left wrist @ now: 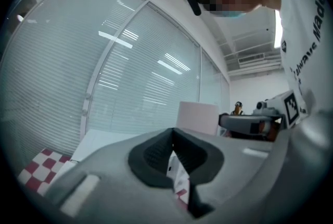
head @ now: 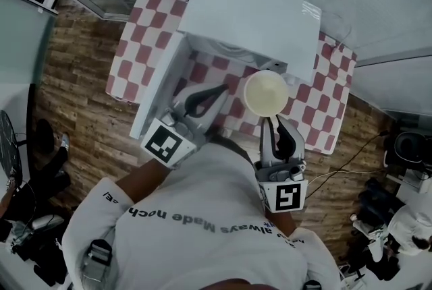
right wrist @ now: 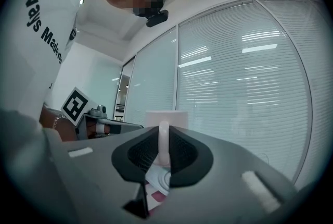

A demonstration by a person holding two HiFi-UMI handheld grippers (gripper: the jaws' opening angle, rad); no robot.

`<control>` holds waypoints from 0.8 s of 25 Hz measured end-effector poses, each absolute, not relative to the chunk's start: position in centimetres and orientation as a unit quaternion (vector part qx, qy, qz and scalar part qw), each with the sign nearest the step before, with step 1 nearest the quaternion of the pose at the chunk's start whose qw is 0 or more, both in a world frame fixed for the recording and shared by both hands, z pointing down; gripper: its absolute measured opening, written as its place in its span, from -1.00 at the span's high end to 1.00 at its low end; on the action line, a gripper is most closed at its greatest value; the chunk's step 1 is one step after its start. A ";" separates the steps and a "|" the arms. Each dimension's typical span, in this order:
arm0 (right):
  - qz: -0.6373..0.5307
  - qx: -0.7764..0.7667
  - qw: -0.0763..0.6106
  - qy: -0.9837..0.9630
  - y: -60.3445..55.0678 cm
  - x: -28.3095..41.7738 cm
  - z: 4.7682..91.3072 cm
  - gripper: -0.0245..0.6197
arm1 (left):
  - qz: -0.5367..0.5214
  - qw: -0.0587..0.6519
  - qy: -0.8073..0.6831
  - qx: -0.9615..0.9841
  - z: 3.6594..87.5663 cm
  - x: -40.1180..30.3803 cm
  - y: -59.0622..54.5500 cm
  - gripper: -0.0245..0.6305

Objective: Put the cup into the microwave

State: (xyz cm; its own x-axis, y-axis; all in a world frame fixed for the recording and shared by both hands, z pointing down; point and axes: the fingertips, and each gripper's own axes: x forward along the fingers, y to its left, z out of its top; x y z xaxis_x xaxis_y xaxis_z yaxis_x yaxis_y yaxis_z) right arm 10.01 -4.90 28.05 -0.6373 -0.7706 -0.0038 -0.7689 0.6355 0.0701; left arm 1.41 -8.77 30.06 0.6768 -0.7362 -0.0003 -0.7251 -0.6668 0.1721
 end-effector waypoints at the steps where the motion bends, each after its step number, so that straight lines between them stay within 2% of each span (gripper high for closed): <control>1: -0.029 0.424 0.015 -0.905 -4.9 10.0 28.5 0.81 | -0.033 0.079 -0.402 0.912 30.6 1.3 -8.8 0.92; 20: 0.020 0.413 0.070 -0.908 -7.1 8.1 38.7 0.81 | -0.002 0.128 -0.406 0.905 40.2 0.3 -11.2 0.91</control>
